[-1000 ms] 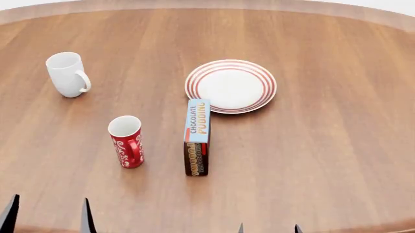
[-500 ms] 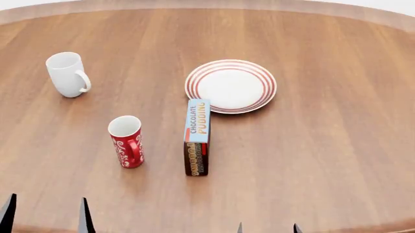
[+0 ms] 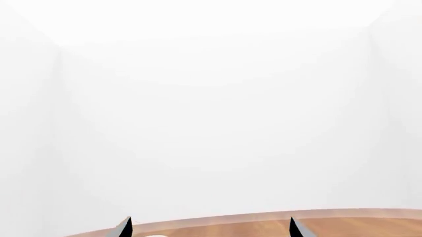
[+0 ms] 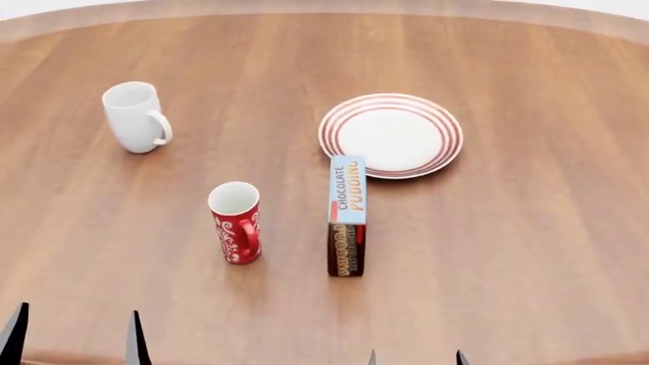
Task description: Pick up the red mug and put it on the plate
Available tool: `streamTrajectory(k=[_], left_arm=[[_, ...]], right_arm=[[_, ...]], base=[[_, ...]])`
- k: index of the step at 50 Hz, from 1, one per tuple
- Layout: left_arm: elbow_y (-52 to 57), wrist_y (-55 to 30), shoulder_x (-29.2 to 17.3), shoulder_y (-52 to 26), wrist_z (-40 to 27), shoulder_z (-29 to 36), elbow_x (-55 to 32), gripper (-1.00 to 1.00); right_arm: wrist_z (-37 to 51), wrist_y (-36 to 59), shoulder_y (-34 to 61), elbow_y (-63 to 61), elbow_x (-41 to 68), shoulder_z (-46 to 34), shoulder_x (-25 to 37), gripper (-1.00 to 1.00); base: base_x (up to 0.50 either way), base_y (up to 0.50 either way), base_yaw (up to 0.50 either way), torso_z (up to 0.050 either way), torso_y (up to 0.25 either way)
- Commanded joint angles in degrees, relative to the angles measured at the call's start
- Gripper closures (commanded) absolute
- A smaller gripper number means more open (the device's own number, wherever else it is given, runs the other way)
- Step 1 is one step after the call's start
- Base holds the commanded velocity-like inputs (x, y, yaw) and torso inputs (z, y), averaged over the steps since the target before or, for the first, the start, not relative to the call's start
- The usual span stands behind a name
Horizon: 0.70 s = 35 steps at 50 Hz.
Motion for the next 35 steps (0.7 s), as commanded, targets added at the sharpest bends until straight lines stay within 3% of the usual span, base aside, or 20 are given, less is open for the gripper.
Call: streamTrajectory(k=[1,35], left_arm=[[-0.05,0.09,-0.41,-0.1,-0.41,0.56,-0.02,-1.0],[-0.08,0.14,-1.32,-0.33,-1.58,1.97,-0.21,-1.0]], right_arm=[[0.42,-0.03,-0.05,-0.18,0.44,-0.49,0.36,-1.0],[1.46,-0.65,0.24,0.22,1.49,-1.59,1.28,-1.0]], base=[[0.0,0.23,0.0,0.0,0.0],[0.0,0.22,0.0,0.0,0.0]])
